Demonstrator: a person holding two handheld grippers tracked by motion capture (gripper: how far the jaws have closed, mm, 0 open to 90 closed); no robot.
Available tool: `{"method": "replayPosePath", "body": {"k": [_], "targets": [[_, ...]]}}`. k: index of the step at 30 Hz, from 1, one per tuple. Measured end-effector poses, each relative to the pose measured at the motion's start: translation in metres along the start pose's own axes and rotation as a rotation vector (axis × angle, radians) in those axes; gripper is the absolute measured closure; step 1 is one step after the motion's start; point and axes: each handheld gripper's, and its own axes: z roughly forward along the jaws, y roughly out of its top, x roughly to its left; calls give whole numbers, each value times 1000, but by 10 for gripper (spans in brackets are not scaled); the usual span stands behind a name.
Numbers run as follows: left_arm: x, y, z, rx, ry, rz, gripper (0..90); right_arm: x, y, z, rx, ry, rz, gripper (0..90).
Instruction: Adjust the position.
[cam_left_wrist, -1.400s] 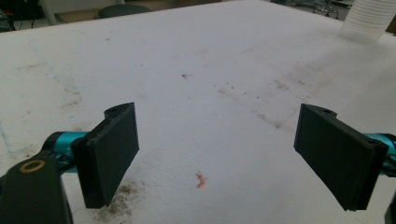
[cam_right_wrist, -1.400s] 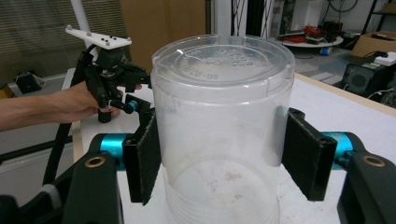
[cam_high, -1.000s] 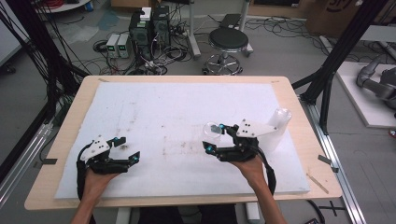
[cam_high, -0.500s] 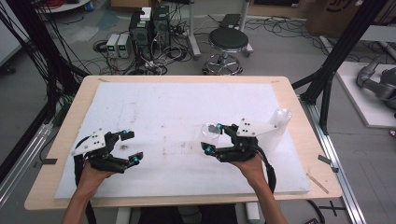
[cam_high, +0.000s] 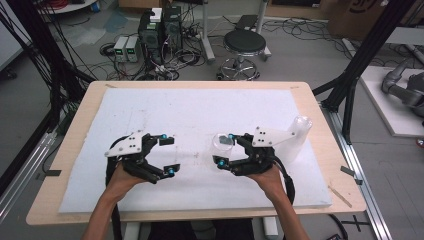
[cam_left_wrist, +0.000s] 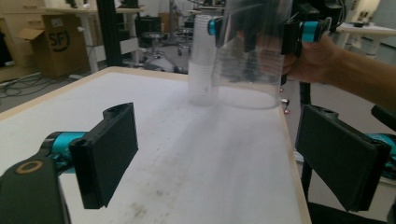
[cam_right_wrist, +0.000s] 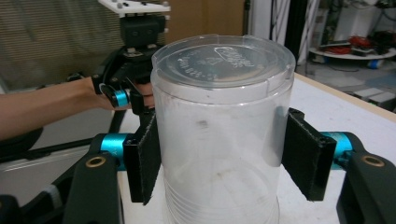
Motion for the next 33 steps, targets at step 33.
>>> {"method": "replayPosePath", "body": {"k": [33], "targets": [[-5, 9, 72, -11, -178, 15, 170, -4, 4, 21, -8, 121, 1, 355]]}}
